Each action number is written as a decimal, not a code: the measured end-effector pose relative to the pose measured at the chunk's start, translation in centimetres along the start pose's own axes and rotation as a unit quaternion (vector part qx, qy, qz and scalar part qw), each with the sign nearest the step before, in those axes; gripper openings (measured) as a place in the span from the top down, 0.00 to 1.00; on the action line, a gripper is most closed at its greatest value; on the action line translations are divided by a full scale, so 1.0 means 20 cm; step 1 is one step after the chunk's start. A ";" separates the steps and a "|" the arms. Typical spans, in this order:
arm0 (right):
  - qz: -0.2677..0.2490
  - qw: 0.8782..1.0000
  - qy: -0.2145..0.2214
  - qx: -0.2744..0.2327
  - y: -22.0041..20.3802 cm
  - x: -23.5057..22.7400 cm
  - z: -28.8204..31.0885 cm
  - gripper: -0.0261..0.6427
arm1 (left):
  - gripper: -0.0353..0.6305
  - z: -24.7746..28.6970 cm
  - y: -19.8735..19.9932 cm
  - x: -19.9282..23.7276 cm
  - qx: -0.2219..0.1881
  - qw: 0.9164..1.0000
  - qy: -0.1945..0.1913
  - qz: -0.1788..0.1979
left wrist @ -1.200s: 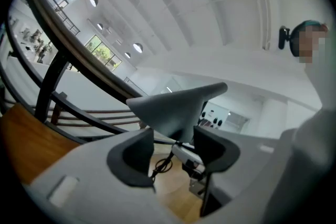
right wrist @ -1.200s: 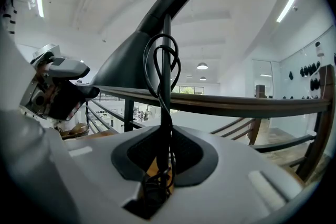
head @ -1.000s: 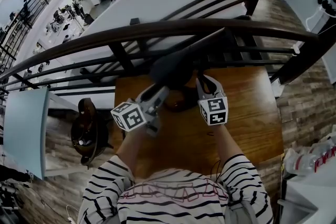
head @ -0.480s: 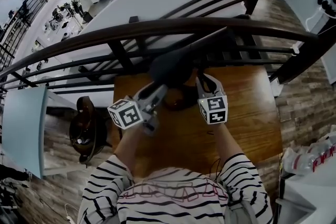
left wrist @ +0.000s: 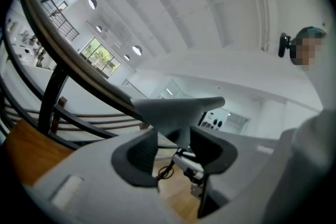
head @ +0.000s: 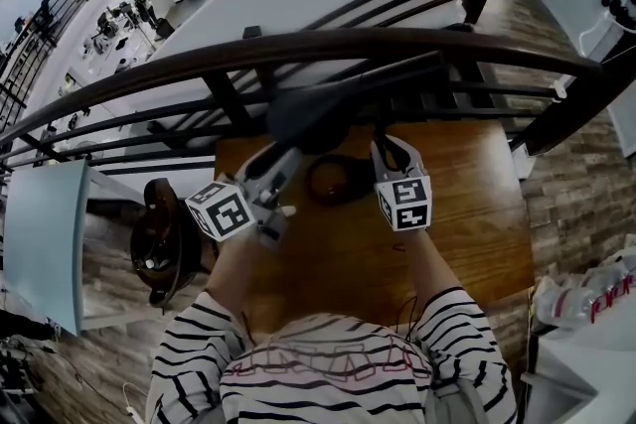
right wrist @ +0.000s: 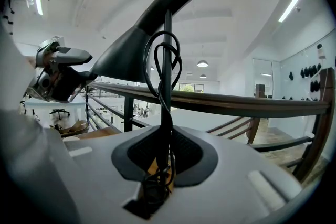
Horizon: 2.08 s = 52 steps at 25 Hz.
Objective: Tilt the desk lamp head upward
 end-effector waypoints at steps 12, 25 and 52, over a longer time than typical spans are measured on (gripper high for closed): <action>0.002 1.000 0.002 0.003 0.00 0.02 0.00 0.87 | 0.65 -0.06 0.20 -0.06 -0.016 0.998 0.006 0.054; 0.006 1.000 0.003 0.004 -0.01 0.02 0.01 0.88 | 0.66 -0.07 0.34 -0.13 -0.004 0.993 0.021 0.114; 0.011 1.000 0.000 0.008 -0.02 0.02 -0.01 0.88 | 0.70 -0.03 0.66 -0.38 0.000 0.974 0.007 0.224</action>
Point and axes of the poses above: the fingertips, and each gripper's own axes: z forward along the fingers, x to its left, y out of its top, the point moved 6 cm from there along -z, backward along the fingers, and after that the axes turned 10 degrees about -y, right-handed, at the moved point
